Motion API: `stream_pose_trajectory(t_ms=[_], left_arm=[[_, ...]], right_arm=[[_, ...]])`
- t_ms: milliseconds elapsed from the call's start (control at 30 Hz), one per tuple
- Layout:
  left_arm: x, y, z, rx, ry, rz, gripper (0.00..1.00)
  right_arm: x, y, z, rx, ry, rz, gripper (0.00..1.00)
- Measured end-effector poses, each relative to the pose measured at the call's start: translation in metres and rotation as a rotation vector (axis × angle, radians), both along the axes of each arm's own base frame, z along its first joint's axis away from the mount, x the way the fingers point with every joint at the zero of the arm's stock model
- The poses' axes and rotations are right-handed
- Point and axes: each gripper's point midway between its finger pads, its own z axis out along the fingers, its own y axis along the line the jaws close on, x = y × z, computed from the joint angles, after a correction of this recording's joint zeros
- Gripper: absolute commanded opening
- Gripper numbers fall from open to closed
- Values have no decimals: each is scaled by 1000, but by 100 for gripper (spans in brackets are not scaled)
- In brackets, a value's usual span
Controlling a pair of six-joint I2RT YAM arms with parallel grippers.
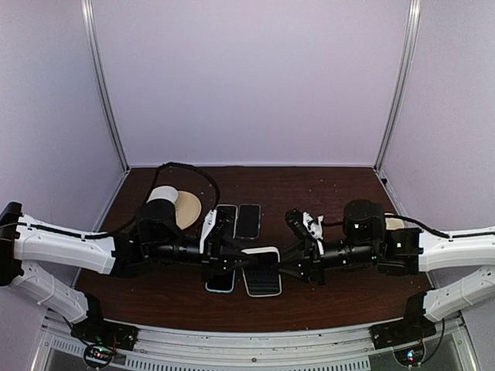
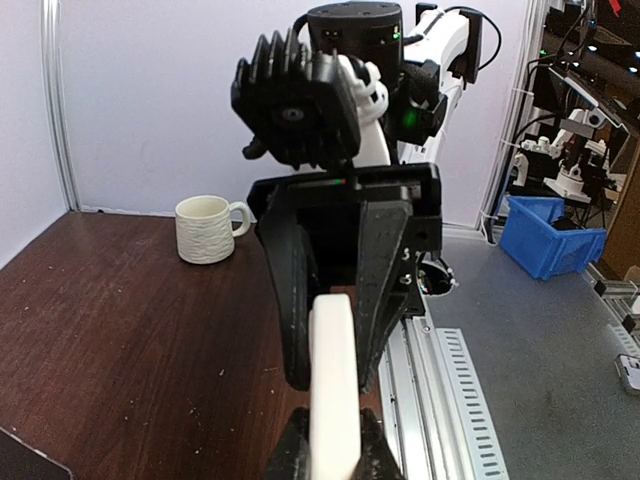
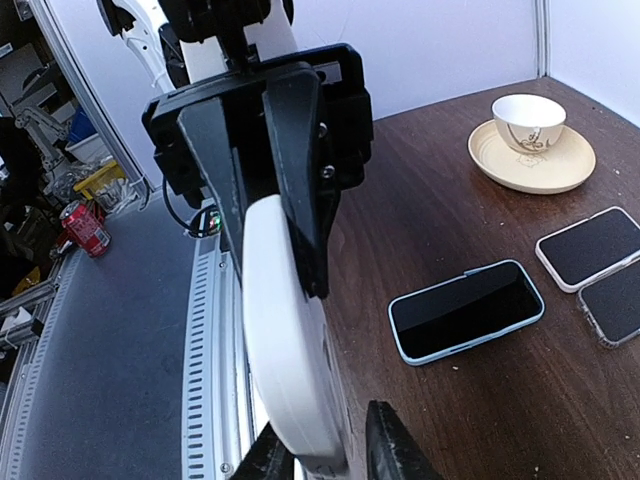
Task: Put the phone into the phone case
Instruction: Press the phone case against the phone, then place the phone with the phone case at the center of the board.
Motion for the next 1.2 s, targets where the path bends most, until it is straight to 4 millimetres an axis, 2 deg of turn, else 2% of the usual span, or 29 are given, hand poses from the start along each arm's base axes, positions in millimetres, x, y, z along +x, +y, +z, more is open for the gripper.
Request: stream_pose_trajectory(t_ms=[100, 133, 167, 233, 267, 333, 433, 533, 667, 733, 800, 900, 1000, 1067, 1133, 1200], left_arm=[[1, 0, -1, 4, -1, 5, 0], [1, 0, -1, 4, 5, 7, 0], [2, 0, -2, 9, 20, 11, 5], [2, 1, -5, 20, 41, 15, 52], [3, 1, -6, 24, 40, 18, 71], [8, 2, -8, 36, 32, 50, 96], [22, 6, -11, 64, 25, 140, 98], [62, 21, -20, 149, 29, 362, 98], [125, 62, -35, 278, 94, 663, 97], [147, 87, -46, 336, 149, 786, 98], [161, 109, -61, 391, 203, 878, 98], [164, 128, -83, 469, 260, 947, 97], [160, 136, -101, 527, 292, 966, 98], [158, 139, -110, 560, 306, 973, 98], [156, 142, -118, 591, 319, 979, 98], [155, 144, -123, 607, 324, 983, 98]], right_arm=[[-1, -1, -6, -7, 21, -5, 1], [-1, -1, -7, -10, 18, -2, 0], [-1, -1, -8, -12, 10, 3, 0], [-2, -1, -10, -19, 6, 9, 0], [-2, 0, -11, -22, 16, 6, 0], [0, -1, -15, -30, 53, -11, 0], [15, -4, -24, -67, 144, -85, 0], [42, -6, -35, -107, 269, -211, 0], [79, -7, -57, -143, 479, -396, 0], [90, -6, -72, -157, 571, -449, 0], [97, -3, -91, -187, 657, -484, 0], [100, 5, -117, -232, 763, -500, 0], [99, 12, -136, -244, 855, -494, 0], [103, 18, -140, -231, 900, -482, 0], [109, 21, -147, -213, 947, -480, 8], [115, 20, -153, -203, 985, -486, 21]])
